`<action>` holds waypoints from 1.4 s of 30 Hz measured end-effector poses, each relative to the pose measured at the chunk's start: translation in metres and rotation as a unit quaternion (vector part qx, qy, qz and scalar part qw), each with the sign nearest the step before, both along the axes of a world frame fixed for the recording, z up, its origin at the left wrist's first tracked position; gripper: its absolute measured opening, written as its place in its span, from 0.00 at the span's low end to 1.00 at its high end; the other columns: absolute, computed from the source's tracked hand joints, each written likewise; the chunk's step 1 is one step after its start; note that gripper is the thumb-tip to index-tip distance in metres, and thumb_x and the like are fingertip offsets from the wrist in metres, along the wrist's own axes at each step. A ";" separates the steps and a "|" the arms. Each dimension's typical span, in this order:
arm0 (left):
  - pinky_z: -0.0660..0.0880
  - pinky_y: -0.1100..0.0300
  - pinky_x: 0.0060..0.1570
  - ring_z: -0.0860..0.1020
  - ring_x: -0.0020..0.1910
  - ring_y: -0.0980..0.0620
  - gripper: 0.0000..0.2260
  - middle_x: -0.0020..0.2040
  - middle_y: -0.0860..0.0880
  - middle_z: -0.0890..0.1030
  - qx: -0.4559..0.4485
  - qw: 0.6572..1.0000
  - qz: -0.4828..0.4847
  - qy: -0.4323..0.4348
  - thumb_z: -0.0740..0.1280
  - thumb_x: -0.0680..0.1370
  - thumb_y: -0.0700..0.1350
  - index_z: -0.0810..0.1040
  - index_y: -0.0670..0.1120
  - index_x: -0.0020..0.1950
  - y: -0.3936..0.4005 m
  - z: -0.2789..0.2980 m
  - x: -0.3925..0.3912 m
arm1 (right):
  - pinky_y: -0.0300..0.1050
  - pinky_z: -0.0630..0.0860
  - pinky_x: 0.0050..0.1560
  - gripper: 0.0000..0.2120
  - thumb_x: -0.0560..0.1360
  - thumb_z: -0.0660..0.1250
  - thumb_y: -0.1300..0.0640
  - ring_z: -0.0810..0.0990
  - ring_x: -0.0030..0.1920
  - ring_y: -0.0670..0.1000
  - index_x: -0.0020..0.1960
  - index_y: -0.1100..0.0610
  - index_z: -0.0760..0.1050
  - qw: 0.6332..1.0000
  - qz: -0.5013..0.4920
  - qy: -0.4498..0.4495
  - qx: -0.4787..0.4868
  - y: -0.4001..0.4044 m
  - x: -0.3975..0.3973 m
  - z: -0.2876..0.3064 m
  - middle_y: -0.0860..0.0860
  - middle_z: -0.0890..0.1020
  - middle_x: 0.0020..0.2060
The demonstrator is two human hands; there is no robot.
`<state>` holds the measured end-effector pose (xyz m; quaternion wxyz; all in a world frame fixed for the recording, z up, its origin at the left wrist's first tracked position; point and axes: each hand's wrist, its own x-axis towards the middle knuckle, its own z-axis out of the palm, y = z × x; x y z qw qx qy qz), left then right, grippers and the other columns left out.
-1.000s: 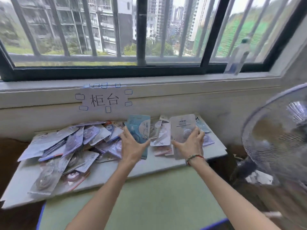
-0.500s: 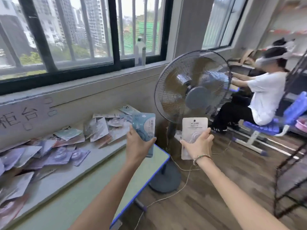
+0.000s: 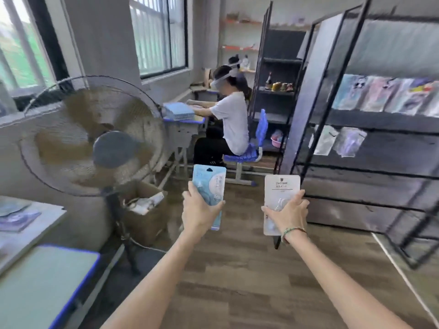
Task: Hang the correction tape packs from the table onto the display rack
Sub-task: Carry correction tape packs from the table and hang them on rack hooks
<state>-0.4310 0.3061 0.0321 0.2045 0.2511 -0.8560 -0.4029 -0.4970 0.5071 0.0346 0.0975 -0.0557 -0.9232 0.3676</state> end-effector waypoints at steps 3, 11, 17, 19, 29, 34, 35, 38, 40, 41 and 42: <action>0.75 0.44 0.55 0.72 0.61 0.42 0.47 0.62 0.42 0.67 0.007 0.999 -0.034 0.011 0.77 0.67 0.57 0.54 0.42 0.75 0.067 0.002 -0.052 | 0.53 0.68 0.60 0.60 0.64 0.77 0.44 0.65 0.65 0.63 0.77 0.63 0.40 0.999 -0.036 0.002 -0.006 0.074 -0.036 0.002 0.62 0.61 0.67; 0.73 0.47 0.55 0.71 0.63 0.42 0.49 0.64 0.42 0.66 0.023 0.992 -0.121 0.007 0.76 0.69 0.57 0.50 0.42 0.77 0.236 0.002 -0.168 | 0.50 0.64 0.64 0.58 0.65 0.78 0.48 0.63 0.66 0.62 0.77 0.63 0.40 0.993 -0.116 -0.004 -0.024 0.248 -0.108 0.002 0.63 0.61 0.66; 0.75 0.45 0.55 0.72 0.60 0.43 0.48 0.62 0.43 0.67 0.025 0.987 -0.160 -0.002 0.77 0.68 0.56 0.52 0.43 0.76 0.310 -0.002 -0.240 | 0.53 0.70 0.56 0.58 0.63 0.78 0.46 0.68 0.62 0.62 0.76 0.61 0.43 0.986 -0.165 -0.008 -0.017 0.323 -0.162 -0.007 0.63 0.65 0.64; 0.76 0.45 0.54 0.72 0.59 0.44 0.47 0.61 0.44 0.67 0.020 0.985 -0.169 -0.002 0.77 0.67 0.56 0.52 0.44 0.75 0.328 -0.005 -0.264 | 0.54 0.71 0.55 0.59 0.63 0.78 0.45 0.69 0.62 0.62 0.76 0.61 0.43 0.985 -0.172 -0.019 -0.006 0.339 -0.180 -0.013 0.62 0.65 0.64; 0.75 0.44 0.55 0.72 0.60 0.43 0.49 0.61 0.43 0.67 -0.013 0.985 -0.170 -0.013 0.77 0.68 0.56 0.49 0.44 0.77 0.384 -0.022 -0.404 | 0.54 0.69 0.58 0.57 0.65 0.77 0.46 0.63 0.67 0.61 0.77 0.61 0.41 0.989 -0.142 -0.031 -0.004 0.388 -0.322 -0.019 0.61 0.61 0.67; 0.76 0.44 0.55 0.72 0.61 0.43 0.50 0.63 0.43 0.66 -0.014 0.987 -0.159 -0.026 0.76 0.69 0.56 0.47 0.44 0.77 0.407 -0.020 -0.481 | 0.56 0.71 0.57 0.57 0.64 0.78 0.46 0.64 0.66 0.61 0.76 0.60 0.42 0.993 -0.117 -0.033 0.009 0.406 -0.401 -0.009 0.60 0.62 0.65; 0.75 0.44 0.55 0.72 0.61 0.43 0.49 0.64 0.43 0.66 -0.009 0.987 -0.155 -0.030 0.76 0.69 0.56 0.47 0.44 0.78 0.411 -0.018 -0.496 | 0.55 0.71 0.56 0.57 0.64 0.78 0.47 0.64 0.66 0.61 0.76 0.60 0.42 0.993 -0.116 -0.032 0.007 0.410 -0.417 -0.007 0.60 0.62 0.65; 0.75 0.46 0.55 0.72 0.62 0.42 0.49 0.64 0.43 0.66 -0.002 0.988 -0.148 -0.042 0.76 0.69 0.56 0.48 0.43 0.77 0.421 -0.019 -0.533 | 0.55 0.71 0.56 0.57 0.65 0.77 0.47 0.63 0.67 0.61 0.77 0.59 0.42 0.993 -0.106 -0.044 0.014 0.420 -0.455 -0.006 0.60 0.62 0.66; 0.75 0.45 0.54 0.72 0.61 0.42 0.49 0.63 0.43 0.66 -0.006 0.989 -0.142 -0.046 0.76 0.68 0.57 0.49 0.44 0.77 0.426 -0.022 -0.552 | 0.55 0.71 0.56 0.57 0.65 0.78 0.47 0.64 0.66 0.61 0.76 0.60 0.42 0.994 -0.101 -0.047 0.020 0.424 -0.478 -0.007 0.60 0.62 0.65; 0.76 0.45 0.54 0.73 0.60 0.42 0.49 0.63 0.43 0.67 -0.004 0.989 -0.136 -0.050 0.76 0.68 0.57 0.49 0.43 0.77 0.426 -0.024 -0.562 | 0.55 0.71 0.55 0.56 0.65 0.78 0.47 0.64 0.66 0.62 0.76 0.60 0.43 0.994 -0.100 -0.050 0.019 0.426 -0.491 -0.008 0.60 0.63 0.65; 0.76 0.44 0.54 0.73 0.60 0.43 0.48 0.63 0.43 0.67 -0.004 0.990 -0.131 -0.054 0.76 0.68 0.57 0.50 0.43 0.77 0.427 -0.025 -0.572 | 0.55 0.71 0.55 0.56 0.65 0.78 0.47 0.65 0.65 0.62 0.76 0.60 0.43 0.994 -0.096 -0.052 0.018 0.427 -0.503 -0.008 0.60 0.63 0.64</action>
